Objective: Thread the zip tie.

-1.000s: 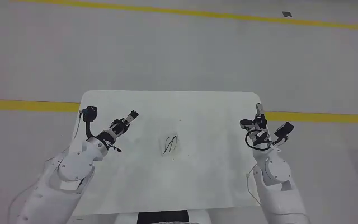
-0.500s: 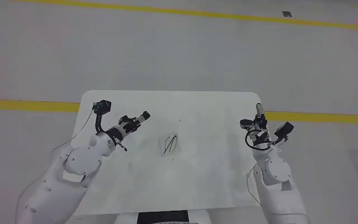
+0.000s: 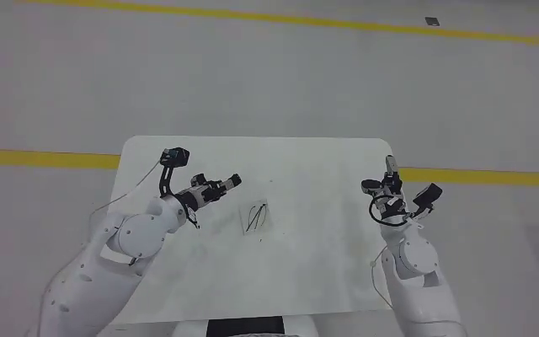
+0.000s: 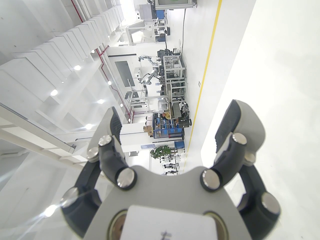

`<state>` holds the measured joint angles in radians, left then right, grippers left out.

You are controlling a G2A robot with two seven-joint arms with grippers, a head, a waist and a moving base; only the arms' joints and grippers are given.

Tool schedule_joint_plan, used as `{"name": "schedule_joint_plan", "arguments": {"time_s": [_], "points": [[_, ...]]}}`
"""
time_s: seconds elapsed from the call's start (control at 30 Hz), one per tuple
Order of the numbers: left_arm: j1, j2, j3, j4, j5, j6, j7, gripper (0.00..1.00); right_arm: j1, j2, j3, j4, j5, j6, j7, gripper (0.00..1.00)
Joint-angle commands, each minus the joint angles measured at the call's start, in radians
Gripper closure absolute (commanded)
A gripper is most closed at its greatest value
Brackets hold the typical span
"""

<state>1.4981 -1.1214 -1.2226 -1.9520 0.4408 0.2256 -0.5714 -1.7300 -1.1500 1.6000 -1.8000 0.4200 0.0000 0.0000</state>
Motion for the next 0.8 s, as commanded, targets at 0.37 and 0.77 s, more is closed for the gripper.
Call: {"name": "schedule_joint_plan", "arguments": {"time_s": [0.37,0.77], "points": [[-0.136,0.0,0.135,-0.001,0.258,0.093,-0.196,0.0,0.0,0.0,0.0,0.0,0.0,0.0,0.0,0.0],[-0.142,0.0,0.144,-0.001,0.275,0.095,-0.202,0.0,0.0,0.0,0.0,0.0,0.0,0.0,0.0,0.0]]}}
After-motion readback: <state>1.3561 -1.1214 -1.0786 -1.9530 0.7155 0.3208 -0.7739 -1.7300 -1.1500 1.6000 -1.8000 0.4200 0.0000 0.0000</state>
